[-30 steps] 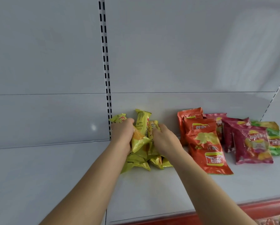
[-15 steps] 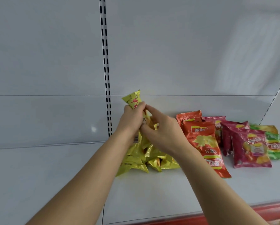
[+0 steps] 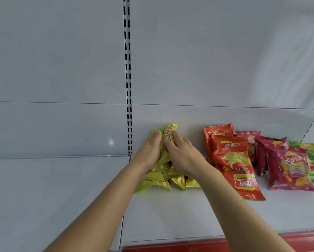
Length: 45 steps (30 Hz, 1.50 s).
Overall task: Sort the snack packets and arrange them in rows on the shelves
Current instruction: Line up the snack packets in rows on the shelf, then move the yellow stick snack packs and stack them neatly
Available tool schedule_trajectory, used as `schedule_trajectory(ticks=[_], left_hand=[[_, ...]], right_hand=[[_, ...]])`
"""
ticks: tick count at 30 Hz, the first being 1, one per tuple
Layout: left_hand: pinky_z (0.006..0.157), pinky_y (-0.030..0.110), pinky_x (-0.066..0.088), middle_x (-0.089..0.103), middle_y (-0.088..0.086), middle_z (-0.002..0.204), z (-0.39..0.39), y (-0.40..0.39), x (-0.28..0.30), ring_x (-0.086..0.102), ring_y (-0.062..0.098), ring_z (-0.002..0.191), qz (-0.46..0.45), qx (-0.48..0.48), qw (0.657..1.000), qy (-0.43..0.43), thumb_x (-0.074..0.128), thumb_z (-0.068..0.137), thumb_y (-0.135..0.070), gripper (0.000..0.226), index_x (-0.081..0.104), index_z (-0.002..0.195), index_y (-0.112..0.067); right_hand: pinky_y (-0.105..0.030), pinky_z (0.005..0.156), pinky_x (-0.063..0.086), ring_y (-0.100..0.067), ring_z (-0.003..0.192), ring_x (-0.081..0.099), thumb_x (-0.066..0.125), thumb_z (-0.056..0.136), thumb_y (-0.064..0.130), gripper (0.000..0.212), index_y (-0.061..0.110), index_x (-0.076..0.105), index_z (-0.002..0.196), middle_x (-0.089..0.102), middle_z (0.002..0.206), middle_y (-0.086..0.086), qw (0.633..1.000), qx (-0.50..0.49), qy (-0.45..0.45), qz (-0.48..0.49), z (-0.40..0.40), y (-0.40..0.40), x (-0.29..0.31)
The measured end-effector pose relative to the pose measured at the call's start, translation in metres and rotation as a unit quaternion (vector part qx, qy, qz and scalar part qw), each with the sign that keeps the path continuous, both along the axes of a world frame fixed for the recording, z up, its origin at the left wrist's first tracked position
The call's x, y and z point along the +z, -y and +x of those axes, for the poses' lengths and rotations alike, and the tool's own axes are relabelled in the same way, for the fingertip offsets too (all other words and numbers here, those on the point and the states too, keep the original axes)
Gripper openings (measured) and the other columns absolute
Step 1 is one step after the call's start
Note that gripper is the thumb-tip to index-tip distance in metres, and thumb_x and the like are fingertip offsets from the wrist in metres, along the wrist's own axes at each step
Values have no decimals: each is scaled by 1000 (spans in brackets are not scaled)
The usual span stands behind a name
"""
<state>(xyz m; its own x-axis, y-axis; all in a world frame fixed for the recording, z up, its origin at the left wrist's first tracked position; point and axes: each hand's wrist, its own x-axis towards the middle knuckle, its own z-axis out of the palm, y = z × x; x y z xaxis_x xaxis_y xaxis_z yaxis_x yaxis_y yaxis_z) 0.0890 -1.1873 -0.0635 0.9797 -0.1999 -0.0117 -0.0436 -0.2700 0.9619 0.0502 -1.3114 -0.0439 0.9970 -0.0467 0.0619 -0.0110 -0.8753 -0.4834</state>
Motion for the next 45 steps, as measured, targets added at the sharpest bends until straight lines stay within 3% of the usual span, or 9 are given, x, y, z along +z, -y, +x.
schedule_trajectory(ticks=[4,8,11,14,17,21,25,33,45], left_hand=[[120,47,37,53,-5,153,3,0,-4,49,17,142,-24,1,1000,-11,30,73,-90,92,53,147,-41],[103,32,48,63,-10,121,-4,-1,3,63,12,110,0,9,999,42,34,105,-59,35,60,120,-41],[73,21,35,56,-11,116,-8,-6,8,49,5,103,66,34,989,129,34,112,-40,34,62,127,-27],[97,25,41,62,2,136,-8,-16,3,55,16,125,141,70,968,195,38,110,-43,44,62,134,-14],[120,41,33,49,8,155,-15,-31,-1,40,25,146,197,100,952,209,38,108,-51,59,50,150,-11],[123,48,25,36,12,163,-35,-59,4,26,28,154,270,129,926,231,24,92,-65,83,42,155,-14],[125,47,19,25,13,168,-58,-103,9,18,30,157,315,156,902,251,33,104,-58,69,35,159,-17],[128,50,10,11,7,173,-127,-246,6,4,28,160,391,197,871,225,30,105,-58,70,17,164,-23],[127,50,16,22,10,170,-178,-459,-24,14,31,158,418,312,836,170,38,105,-54,68,26,162,-20]], right_hand=[[-61,114,25,-48,144,18,27,106,29,33,21,36,137,4,167,-12,1000,12,-6,6,-2,0,0],[-49,119,20,-33,150,17,29,104,49,49,38,29,151,16,166,-3,996,-2,0,87,-10,5,4],[-51,121,19,-27,152,15,32,97,64,69,36,17,158,21,164,-6,995,-23,39,85,-11,10,3],[-53,121,18,-26,152,10,32,99,60,66,34,18,158,19,165,-7,997,-15,76,14,-15,9,3],[-51,119,17,-27,152,10,32,100,58,63,32,22,156,19,164,-7,993,-14,108,-38,-22,-1,6],[-51,120,17,-28,153,8,30,99,61,66,28,24,155,19,164,-7,986,-10,138,-91,-35,-27,8],[-51,123,13,-29,154,3,29,98,63,69,29,20,157,15,166,-8,982,-5,149,-118,-51,-68,13],[-47,122,10,-28,154,0,25,100,63,70,27,15,159,12,167,-7,980,62,130,-136,-98,-203,9],[-48,124,12,-29,154,3,27,100,64,70,26,21,158,15,166,-8,959,214,128,-136,-103,-420,-14]])
